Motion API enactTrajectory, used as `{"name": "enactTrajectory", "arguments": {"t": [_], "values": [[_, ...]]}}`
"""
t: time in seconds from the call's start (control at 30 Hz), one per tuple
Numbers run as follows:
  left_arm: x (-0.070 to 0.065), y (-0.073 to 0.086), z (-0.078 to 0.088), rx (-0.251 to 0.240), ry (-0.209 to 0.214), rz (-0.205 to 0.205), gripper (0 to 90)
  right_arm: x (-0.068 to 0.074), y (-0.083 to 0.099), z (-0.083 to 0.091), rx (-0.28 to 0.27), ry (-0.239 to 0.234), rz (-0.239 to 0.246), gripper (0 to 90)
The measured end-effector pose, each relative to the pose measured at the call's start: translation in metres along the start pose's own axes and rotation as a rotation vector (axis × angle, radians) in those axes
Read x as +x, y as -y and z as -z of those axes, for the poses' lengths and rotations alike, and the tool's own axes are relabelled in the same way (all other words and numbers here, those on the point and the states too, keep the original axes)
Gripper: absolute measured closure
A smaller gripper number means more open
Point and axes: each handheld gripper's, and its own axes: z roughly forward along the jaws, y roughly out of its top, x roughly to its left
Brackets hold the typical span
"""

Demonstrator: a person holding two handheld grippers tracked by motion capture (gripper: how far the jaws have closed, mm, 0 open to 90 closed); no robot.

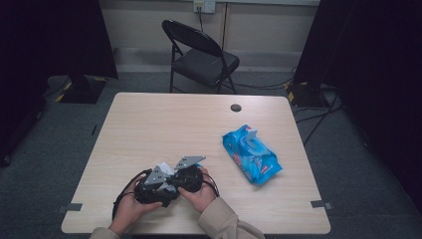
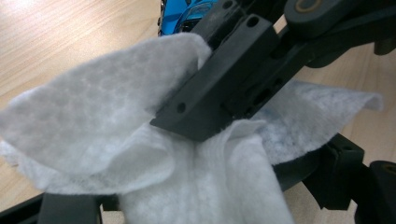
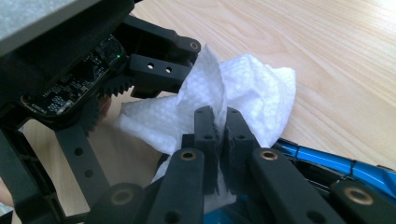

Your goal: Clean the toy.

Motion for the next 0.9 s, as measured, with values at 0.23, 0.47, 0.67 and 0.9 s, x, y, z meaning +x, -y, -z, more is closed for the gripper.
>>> {"name": "enactTrajectory", "arguments": {"t": [0.23, 0.47, 0.67, 0.9], "values": [[0.000, -0.001, 0.000, 0.003, -0.001, -0.003, 24.4, -0.007, 0.001, 0.004, -0.012, 0.012, -0.014, 86.4], [0.000, -0.001, -0.001, 0.003, 0.004, 0.004, 24.4, -0.013, 0.001, 0.008, -0.020, 0.023, -0.032, 86.6], [0.000, -0.001, -0.001, 0.001, 0.003, 0.006, 24.4, -0.017, 0.001, 0.012, -0.024, 0.042, -0.028, 86.7], [0.000, -0.001, -0.001, -0.002, 0.004, 0.009, 24.4, -0.024, 0.002, 0.016, -0.034, 0.061, -0.045, 86.8]]}}
